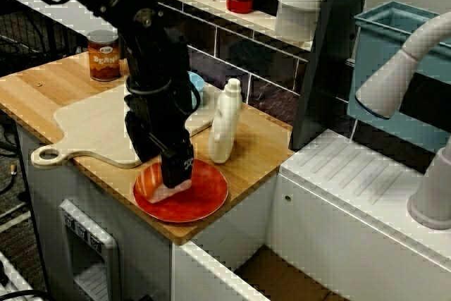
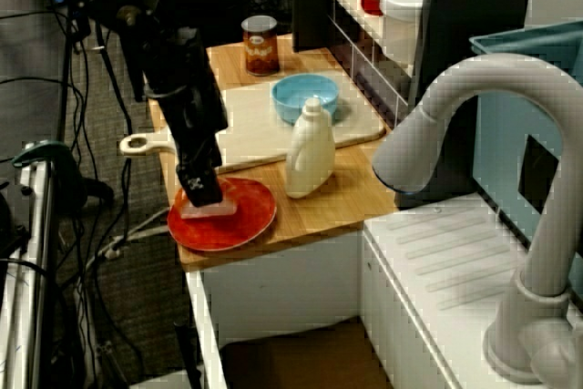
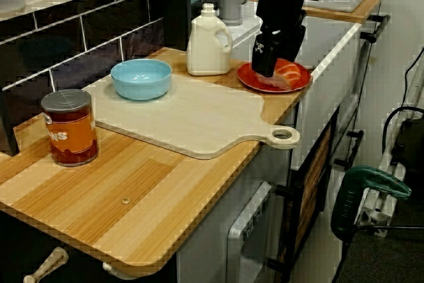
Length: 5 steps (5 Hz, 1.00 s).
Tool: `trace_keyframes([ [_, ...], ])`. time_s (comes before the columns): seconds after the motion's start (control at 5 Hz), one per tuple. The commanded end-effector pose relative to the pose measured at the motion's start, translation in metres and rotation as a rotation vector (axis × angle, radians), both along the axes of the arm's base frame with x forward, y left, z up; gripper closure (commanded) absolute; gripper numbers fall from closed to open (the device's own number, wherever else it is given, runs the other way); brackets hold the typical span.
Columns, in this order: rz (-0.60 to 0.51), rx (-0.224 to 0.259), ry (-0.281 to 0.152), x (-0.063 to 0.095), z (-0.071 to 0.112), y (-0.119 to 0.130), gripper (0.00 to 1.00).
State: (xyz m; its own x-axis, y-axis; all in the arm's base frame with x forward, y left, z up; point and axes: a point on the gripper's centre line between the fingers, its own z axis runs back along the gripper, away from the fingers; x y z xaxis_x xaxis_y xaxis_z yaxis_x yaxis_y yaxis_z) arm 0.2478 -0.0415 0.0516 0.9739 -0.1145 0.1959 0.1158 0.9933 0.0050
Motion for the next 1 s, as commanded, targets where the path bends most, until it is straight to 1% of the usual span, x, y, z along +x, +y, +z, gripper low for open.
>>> trace_keyframes([
  [0.0, 0.136, -0.114, 0.031, 0.022, 0.026, 0.015, 0.0],
  [0.2, 0.209, -0.169, 0.081, 0.025, 0.028, 0.021, 0.0],
  [0.4, 0.241, -0.203, 0.074, 0.026, 0.032, 0.025, 0.0],
  [0.6, 0.306, -0.195, 0.018, 0.028, 0.034, 0.023, 0.0],
  [0.8, 0.372, -0.177, -0.059, 0.028, 0.037, 0.018, 0.0],
])
